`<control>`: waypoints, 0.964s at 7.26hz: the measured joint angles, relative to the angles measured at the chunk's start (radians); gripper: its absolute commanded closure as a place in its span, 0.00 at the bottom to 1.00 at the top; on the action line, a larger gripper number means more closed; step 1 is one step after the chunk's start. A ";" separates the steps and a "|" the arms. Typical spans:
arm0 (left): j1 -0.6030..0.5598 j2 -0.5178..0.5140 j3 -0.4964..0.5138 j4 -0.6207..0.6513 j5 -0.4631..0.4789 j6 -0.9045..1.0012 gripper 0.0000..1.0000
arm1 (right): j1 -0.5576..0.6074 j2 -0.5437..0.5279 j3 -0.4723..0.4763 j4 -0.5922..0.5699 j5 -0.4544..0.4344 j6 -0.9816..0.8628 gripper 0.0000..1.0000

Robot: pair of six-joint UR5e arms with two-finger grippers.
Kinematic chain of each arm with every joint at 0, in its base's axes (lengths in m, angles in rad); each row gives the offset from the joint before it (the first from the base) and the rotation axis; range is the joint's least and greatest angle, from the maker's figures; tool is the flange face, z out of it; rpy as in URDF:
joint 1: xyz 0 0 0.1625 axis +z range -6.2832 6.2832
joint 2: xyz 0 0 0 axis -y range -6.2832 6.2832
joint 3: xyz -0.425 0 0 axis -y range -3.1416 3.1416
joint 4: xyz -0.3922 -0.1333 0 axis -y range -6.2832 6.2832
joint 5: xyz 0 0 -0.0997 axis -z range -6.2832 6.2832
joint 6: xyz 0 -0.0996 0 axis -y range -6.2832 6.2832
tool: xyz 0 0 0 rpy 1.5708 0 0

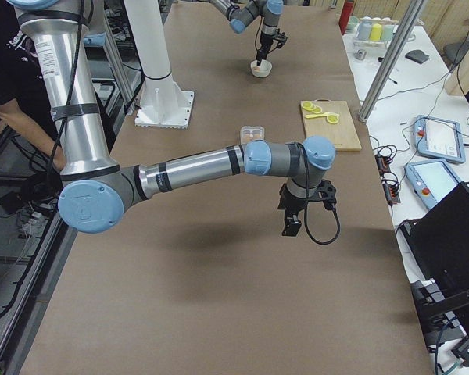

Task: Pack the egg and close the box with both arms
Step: 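Lower the left gripper into the bowl and grasp the brown egg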

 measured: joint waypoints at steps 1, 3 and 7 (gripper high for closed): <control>0.006 0.000 0.003 0.000 -0.001 0.014 0.22 | 0.000 0.003 -0.006 0.000 -0.001 0.000 0.00; 0.010 0.005 0.018 -0.001 -0.002 0.044 0.24 | -0.001 0.005 -0.010 0.000 -0.002 0.000 0.00; 0.024 0.023 0.023 -0.007 -0.002 0.052 0.25 | -0.001 0.001 -0.010 0.003 -0.001 0.000 0.00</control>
